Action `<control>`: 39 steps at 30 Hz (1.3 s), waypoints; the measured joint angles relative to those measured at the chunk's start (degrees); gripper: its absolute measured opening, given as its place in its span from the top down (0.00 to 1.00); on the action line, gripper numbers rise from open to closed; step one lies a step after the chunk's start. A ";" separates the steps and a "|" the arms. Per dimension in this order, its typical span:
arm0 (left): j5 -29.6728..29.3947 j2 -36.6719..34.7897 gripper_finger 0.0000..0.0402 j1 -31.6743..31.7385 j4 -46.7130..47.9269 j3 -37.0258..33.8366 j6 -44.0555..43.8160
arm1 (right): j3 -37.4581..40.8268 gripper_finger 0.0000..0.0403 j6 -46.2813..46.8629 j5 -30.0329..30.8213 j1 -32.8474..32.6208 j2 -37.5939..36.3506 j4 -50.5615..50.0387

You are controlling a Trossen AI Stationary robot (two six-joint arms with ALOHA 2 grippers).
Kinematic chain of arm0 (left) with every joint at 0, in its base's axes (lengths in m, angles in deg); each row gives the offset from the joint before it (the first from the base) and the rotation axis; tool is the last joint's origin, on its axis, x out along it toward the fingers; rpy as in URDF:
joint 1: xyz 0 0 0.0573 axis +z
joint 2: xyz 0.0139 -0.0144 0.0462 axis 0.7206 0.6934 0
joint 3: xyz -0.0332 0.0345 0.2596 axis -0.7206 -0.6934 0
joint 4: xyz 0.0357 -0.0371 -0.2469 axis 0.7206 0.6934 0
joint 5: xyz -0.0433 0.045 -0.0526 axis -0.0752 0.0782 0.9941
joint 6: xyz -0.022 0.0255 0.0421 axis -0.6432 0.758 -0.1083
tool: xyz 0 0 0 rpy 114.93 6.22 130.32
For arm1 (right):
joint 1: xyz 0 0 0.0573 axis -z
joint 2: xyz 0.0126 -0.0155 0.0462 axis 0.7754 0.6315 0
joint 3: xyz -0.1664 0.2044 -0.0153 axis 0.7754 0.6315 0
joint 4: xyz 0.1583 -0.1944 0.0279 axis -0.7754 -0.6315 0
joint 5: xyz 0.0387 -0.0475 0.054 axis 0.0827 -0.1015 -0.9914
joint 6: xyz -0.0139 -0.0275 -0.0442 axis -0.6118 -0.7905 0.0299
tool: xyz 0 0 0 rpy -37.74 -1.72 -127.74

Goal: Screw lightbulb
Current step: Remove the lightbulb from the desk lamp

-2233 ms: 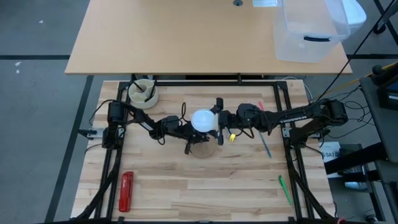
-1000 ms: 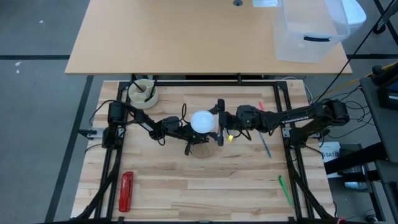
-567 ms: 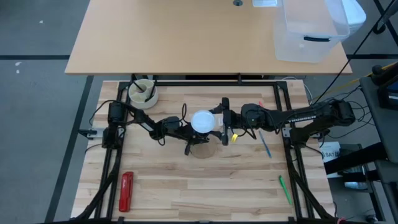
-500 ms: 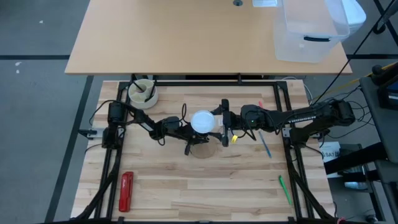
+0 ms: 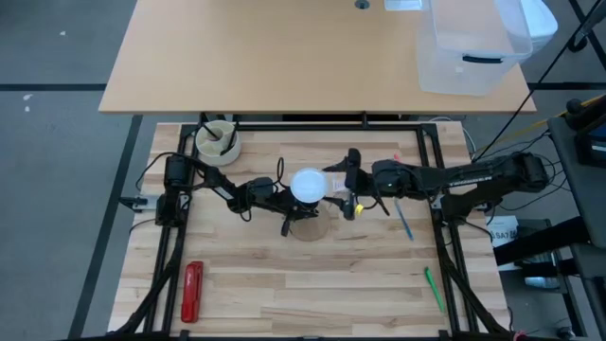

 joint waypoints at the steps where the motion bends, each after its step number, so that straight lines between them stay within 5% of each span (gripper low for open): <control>1: 0.00 0.00 0.90 0.00 0.00 0.00 -0.02 | 0.64 0.11 0.02 0.75 0.02 -1.11 -0.45; 7: -0.02 0.00 0.90 0.06 0.00 0.00 -0.04 | 9.61 0.11 3.79 2.42 0.01 -8.38 5.49; 15: -3.39 0.00 0.90 0.04 0.01 0.00 -0.17 | 24.29 0.11 8.39 7.12 -4.02 -6.03 36.67; 21: -8.74 0.00 0.90 -0.05 0.07 0.07 -0.22 | 20.90 0.11 3.40 10.84 -7.19 0.82 42.31; 26: -14.72 0.00 0.90 -0.59 0.03 0.07 -0.33 | 18.28 0.11 1.55 20.03 -9.72 7.56 44.27; 34: -26.52 0.00 0.90 -1.40 0.02 0.07 -0.33 | 18.13 0.13 -1.53 30.75 -12.32 16.87 62.50; 39: -30.94 0.00 0.90 -1.40 0.02 0.07 -0.40 | 16.71 0.20 -2.27 31.50 -12.75 20.65 66.52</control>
